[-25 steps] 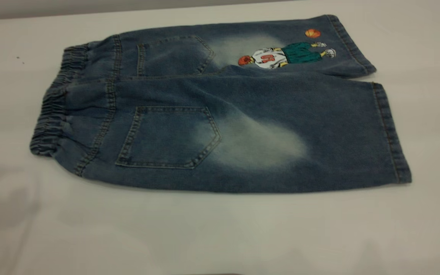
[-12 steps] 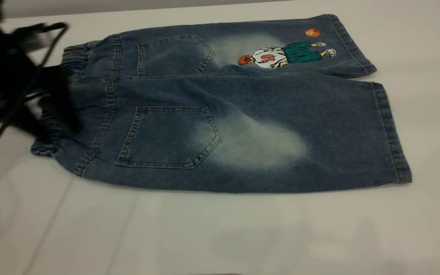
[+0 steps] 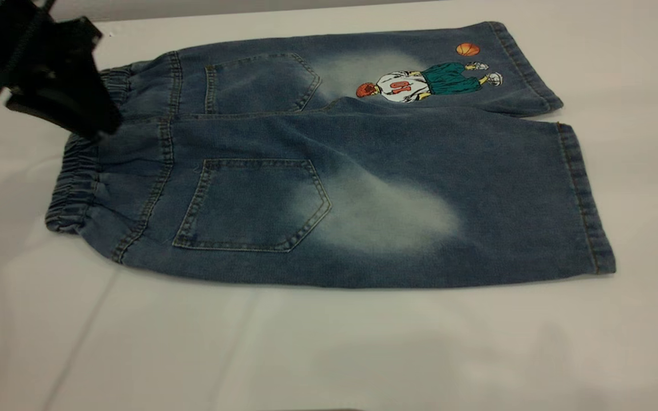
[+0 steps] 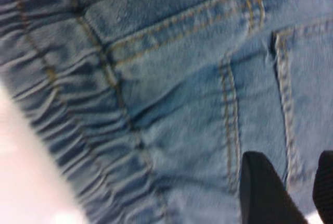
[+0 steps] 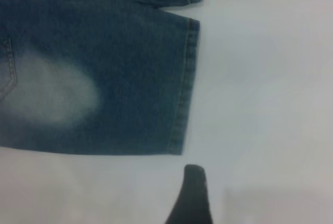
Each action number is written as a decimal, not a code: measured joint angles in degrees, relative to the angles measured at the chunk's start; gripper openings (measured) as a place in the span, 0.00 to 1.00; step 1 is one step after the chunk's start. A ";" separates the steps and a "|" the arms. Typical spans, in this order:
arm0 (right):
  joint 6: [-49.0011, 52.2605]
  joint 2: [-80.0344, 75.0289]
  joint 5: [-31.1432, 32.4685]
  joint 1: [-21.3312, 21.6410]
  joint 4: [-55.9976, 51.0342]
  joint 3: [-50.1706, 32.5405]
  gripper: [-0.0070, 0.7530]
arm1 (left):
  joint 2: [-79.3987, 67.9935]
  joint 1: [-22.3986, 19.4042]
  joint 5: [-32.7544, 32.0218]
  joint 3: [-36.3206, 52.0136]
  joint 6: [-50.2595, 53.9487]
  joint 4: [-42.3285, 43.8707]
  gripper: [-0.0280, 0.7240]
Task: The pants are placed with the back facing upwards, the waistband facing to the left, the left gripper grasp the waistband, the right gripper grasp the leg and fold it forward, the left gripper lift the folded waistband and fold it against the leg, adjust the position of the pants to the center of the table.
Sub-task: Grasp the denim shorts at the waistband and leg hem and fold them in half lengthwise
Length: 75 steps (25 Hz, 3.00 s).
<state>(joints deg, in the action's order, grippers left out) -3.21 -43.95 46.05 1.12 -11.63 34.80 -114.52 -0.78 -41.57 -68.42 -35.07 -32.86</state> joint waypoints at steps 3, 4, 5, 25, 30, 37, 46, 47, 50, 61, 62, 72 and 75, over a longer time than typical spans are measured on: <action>0.00 0.00 0.00 0.00 0.00 0.00 0.73 | 1.31 0.00 -2.49 0.00 0.00 3.08 0.35; 0.00 0.00 0.05 0.00 0.00 0.00 0.73 | 1.47 0.00 -2.81 0.00 0.00 3.60 0.35; 0.00 0.00 0.05 0.00 0.00 0.00 0.73 | 1.56 0.00 -2.87 0.00 0.00 4.08 0.35; 0.00 0.00 1.15 0.00 -0.05 0.00 0.73 | 3.99 -0.05 -2.12 -4.17 2.31 11.94 0.54; 0.00 0.00 1.32 0.00 -0.05 0.00 0.73 | 3.99 -0.05 -2.96 -4.17 13.42 18.57 0.68; 0.00 0.00 1.32 0.00 -0.05 0.00 0.73 | 3.11 -0.05 -3.38 -3.06 35.46 31.29 0.70; 0.00 0.00 1.32 0.00 -0.05 0.00 0.73 | -4.11 0.55 -2.25 -2.12 32.98 27.21 0.70; 0.00 0.00 1.32 0.00 -0.05 0.00 0.73 | -4.65 0.81 -1.94 -2.12 32.30 26.41 0.70; -0.05 0.00 1.32 0.00 -0.05 0.00 0.73 | -6.40 1.83 -0.94 -2.12 30.31 24.31 0.70; -0.05 0.00 0.94 0.00 -0.05 0.00 0.73 | -8.37 2.10 0.63 -2.12 29.72 23.89 0.70; -0.05 0.00 0.94 0.00 -0.05 0.00 0.73 | -8.82 2.10 0.85 -2.12 29.72 23.89 0.70; -0.05 0.00 0.39 0.00 -0.05 0.00 0.73 | -11.56 2.14 1.12 -2.30 29.72 23.22 0.60; -0.92 0.00 0.35 0.00 0.18 0.17 0.73 | -11.62 2.21 1.17 -2.30 29.72 22.40 0.37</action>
<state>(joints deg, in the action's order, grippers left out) -4.13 -43.95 46.40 1.12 -11.46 34.97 -126.15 1.43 -40.40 -70.72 -5.35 -10.46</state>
